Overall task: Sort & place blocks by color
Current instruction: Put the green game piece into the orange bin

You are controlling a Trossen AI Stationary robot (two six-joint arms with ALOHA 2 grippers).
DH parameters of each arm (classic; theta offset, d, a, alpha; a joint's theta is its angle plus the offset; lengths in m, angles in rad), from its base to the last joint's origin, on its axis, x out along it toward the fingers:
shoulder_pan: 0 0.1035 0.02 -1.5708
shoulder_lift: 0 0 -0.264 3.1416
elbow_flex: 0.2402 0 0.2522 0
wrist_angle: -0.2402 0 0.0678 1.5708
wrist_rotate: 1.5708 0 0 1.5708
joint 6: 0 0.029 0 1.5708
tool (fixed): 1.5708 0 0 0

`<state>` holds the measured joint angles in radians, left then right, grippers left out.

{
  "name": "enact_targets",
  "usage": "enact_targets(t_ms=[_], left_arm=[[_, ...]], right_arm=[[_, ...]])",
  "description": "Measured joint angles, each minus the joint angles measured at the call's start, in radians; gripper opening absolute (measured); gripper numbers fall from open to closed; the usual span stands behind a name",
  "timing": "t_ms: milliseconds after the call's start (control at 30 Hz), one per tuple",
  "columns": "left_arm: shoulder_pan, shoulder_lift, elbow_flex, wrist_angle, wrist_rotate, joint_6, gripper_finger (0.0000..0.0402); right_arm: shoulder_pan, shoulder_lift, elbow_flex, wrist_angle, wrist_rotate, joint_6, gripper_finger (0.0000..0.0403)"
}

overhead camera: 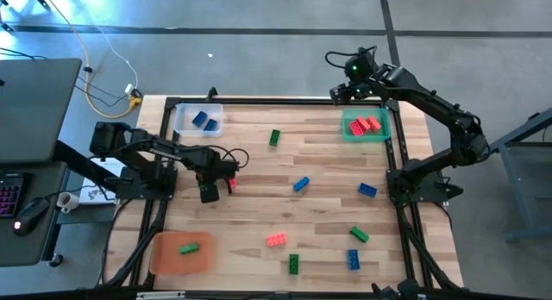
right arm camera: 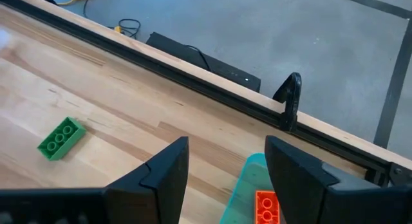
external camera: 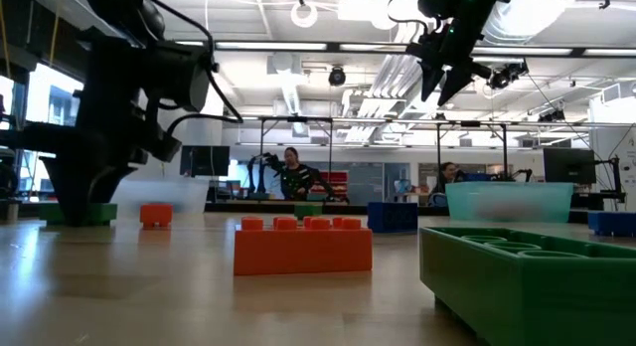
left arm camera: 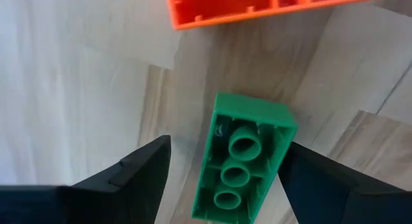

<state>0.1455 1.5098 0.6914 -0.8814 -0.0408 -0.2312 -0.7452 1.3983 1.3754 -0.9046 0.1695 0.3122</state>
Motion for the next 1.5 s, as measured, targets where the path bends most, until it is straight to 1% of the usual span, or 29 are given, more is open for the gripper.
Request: enact_targets(t_ms=[100,167,267,400,533,667,767,867,1000,1167,1367,1500], left_arm=[[0.002,0.023,0.003,0.006,0.036,0.014,0.0257],[0.001,0.031,0.003,0.006,0.042,0.015,0.024],[0.0,0.019,0.002,0.009,0.052,0.014,0.0192],[0.0,-0.012,-0.002,0.009,0.056,0.006,0.0107],[-0.003,-0.059,-0.002,0.013,0.072,-0.035,0.0107],[-0.018,-0.132,-0.001,0.005,0.095,-0.119,0.0107],[-0.044,-0.2,-0.001,-0.004,0.121,-0.193,0.0107],[-0.086,-0.276,-0.001,-0.013,0.125,-0.278,0.0107],[-0.176,-0.379,0.011,-0.025,0.126,-0.362,0.0107],[-0.311,-0.465,0.095,-0.069,0.126,-0.447,0.0107],[-0.477,-0.473,0.18,-0.209,0.134,-0.605,0.0107],[-0.587,-0.469,0.184,-0.222,0.17,-0.751,0.0107]], right_arm=[[0.0,0.0,0.0,0.0,-0.016,-0.001,0.019],[0.0,0.0,0.0,0.0,-0.024,-0.004,0.019],[0.0,0.0,0.0,0.0,-0.024,-0.004,0.019],[0.0,0.0,0.0,0.0,-0.024,-0.004,0.019],[0.0,0.0,0.0,0.0,-0.024,-0.007,0.019],[0.0,0.0,0.0,0.0,-0.031,-0.007,0.019],[0.0,0.0,0.0,0.0,-0.047,-0.007,0.019],[0.0,0.0,0.0,0.0,-0.068,-0.007,0.019],[0.0,0.0,0.0,0.0,-0.074,-0.007,0.019],[0.0,0.0,0.0,0.0,-0.074,-0.008,0.019],[0.0,0.0,0.0,0.0,-0.073,-0.008,0.019],[0.0,0.0,0.0,0.001,-0.073,-0.008,0.019]])
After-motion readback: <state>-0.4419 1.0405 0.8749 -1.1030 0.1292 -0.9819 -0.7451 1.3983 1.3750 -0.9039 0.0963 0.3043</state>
